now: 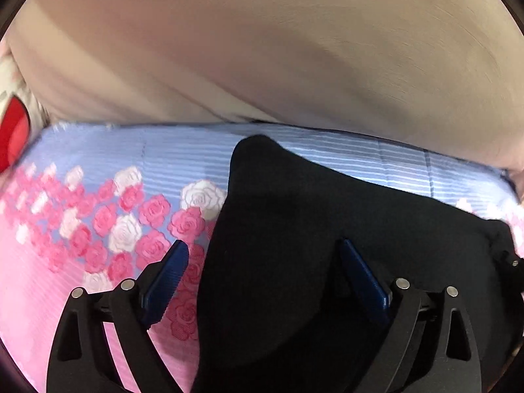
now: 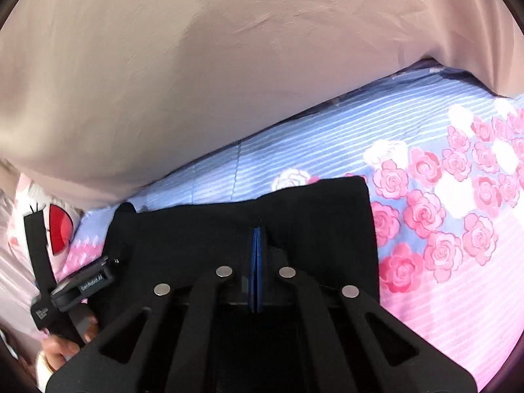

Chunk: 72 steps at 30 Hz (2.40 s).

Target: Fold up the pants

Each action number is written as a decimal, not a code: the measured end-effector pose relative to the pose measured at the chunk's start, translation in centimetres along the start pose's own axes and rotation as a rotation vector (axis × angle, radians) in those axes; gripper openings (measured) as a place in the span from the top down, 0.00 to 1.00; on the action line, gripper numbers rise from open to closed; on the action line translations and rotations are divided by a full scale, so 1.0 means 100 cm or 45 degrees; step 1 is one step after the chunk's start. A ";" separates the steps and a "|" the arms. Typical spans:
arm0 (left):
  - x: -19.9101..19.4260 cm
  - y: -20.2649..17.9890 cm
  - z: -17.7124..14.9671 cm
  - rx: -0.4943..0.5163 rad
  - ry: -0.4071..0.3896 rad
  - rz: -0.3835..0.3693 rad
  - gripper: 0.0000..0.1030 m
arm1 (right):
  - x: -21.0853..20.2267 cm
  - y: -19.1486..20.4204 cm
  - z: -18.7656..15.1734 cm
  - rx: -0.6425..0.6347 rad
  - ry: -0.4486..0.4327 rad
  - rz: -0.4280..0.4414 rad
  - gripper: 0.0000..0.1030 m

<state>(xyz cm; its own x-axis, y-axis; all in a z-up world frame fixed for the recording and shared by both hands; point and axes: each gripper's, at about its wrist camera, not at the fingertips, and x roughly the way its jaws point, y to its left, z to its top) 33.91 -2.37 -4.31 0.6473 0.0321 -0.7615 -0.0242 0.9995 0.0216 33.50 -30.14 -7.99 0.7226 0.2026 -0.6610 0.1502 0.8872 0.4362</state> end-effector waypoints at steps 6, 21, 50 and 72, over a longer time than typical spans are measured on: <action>-0.059 -0.012 -0.017 0.217 -0.132 0.136 0.13 | -0.075 0.034 -0.012 -0.166 -0.105 -0.089 0.95; -0.073 -0.011 -0.066 0.260 -0.057 0.131 0.14 | -0.095 0.015 -0.065 -0.229 0.007 -0.278 0.96; -0.119 0.012 -0.100 0.151 0.012 -0.097 0.14 | -0.146 0.055 -0.089 -0.326 -0.042 -0.154 0.92; -0.194 0.015 -0.138 0.149 -0.105 -0.104 0.07 | -0.219 0.058 -0.119 -0.277 -0.148 -0.284 0.24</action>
<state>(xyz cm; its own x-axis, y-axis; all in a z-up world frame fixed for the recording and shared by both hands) 10.80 -1.54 1.56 0.7037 -0.0540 -0.7084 0.1173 0.9923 0.0408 10.53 -24.48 1.78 0.7620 -0.0443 -0.6461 0.1749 0.9747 0.1395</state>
